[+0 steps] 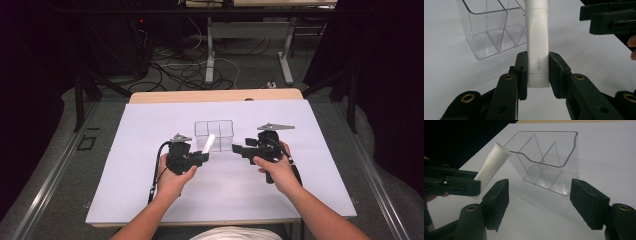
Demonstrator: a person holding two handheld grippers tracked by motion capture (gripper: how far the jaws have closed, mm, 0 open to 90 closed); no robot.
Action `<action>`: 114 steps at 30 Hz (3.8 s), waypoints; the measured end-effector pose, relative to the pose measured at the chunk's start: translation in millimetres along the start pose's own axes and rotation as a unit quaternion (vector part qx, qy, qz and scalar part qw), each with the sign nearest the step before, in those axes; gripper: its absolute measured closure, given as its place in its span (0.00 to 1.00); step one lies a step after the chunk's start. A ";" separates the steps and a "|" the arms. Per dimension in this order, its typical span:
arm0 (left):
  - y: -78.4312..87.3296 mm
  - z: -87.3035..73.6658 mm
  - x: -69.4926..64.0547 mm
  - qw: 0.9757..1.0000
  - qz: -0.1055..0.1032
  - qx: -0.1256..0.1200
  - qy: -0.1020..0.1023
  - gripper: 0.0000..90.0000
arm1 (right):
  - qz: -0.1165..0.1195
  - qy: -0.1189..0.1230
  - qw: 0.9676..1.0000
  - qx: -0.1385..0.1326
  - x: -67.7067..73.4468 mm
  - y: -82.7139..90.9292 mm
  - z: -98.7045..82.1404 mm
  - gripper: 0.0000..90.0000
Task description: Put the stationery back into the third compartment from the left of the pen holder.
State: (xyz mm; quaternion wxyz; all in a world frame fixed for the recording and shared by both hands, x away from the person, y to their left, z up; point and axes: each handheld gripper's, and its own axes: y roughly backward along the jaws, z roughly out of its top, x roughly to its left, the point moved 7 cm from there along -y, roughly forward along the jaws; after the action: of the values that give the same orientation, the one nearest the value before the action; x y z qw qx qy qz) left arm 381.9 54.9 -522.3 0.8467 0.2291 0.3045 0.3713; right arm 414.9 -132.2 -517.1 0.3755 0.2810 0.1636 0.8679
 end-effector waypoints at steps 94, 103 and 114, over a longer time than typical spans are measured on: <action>-30.5 -27.5 -41.7 0.998 -0.049 0.003 -0.047 0.79 | 0.092 -0.253 0.962 0.049 24.4 -35.6 -23.4 0.73; -30.5 -28.5 -41.9 0.998 -0.050 0.008 -0.045 0.79 | 0.096 -0.252 0.962 0.051 25.3 -34.8 -22.8 0.73; -36.7 -33.7 -41.1 0.998 -0.049 0.024 -0.043 0.68 | 0.091 -0.240 0.965 0.048 26.1 -33.2 -20.6 0.73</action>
State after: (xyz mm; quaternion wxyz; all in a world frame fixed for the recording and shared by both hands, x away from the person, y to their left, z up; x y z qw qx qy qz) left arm 354.7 6.1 -554.5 0.8706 0.2498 0.2869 0.3119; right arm 406.3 -92.3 -540.3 0.3092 0.5123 0.0838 0.7968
